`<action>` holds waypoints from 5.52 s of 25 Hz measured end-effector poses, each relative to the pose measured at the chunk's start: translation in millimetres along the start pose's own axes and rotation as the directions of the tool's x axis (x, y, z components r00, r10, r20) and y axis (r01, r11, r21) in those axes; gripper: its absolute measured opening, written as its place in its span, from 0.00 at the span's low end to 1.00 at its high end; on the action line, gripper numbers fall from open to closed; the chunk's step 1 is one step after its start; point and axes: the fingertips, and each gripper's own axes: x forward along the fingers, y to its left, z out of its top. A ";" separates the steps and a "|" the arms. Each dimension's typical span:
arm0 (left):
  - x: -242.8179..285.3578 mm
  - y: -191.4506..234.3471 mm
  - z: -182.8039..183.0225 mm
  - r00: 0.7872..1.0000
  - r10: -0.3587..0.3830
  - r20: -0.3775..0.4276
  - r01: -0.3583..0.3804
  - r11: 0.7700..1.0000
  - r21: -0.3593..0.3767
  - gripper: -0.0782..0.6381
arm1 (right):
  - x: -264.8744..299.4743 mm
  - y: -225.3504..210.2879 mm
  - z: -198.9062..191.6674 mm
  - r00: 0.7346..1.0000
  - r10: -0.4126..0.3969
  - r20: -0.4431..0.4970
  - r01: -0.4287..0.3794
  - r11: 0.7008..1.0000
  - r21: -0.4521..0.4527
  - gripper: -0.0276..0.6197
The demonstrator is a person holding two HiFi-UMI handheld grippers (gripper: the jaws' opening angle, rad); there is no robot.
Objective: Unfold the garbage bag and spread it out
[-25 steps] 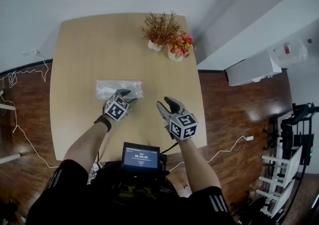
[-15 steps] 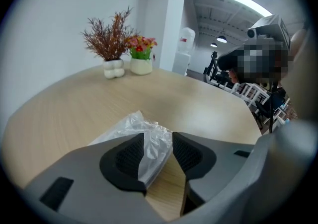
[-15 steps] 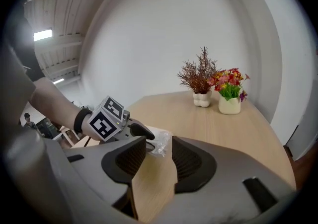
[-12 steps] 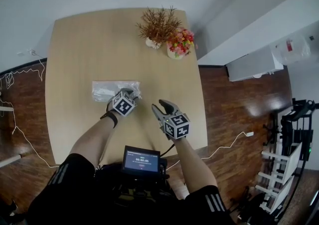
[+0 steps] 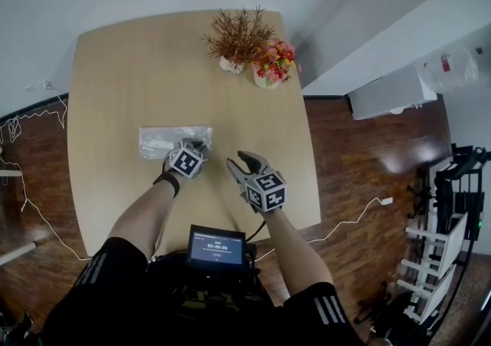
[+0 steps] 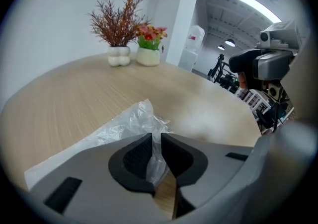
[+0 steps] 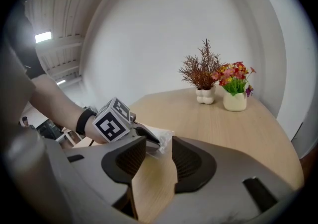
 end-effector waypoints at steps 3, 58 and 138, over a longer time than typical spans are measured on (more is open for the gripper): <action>-7.1 6.8 1.0 1.000 0.021 0.010 -0.020 0.999 -0.038 0.13 | 4.1 2.5 0.6 1.000 0.007 -0.006 -0.007 1.000 -0.009 0.33; -189.2 51.9 56.0 0.787 0.078 0.612 0.178 0.921 -0.346 0.11 | 110.3 -23.2 -71.4 0.905 -0.057 -0.422 -0.111 0.925 -0.363 0.35; -314.9 241.0 -140.2 0.793 0.604 0.086 -0.580 0.790 -0.200 0.61 | 65.1 -66.8 -85.5 0.885 -0.101 -0.454 -0.112 0.902 -0.417 0.36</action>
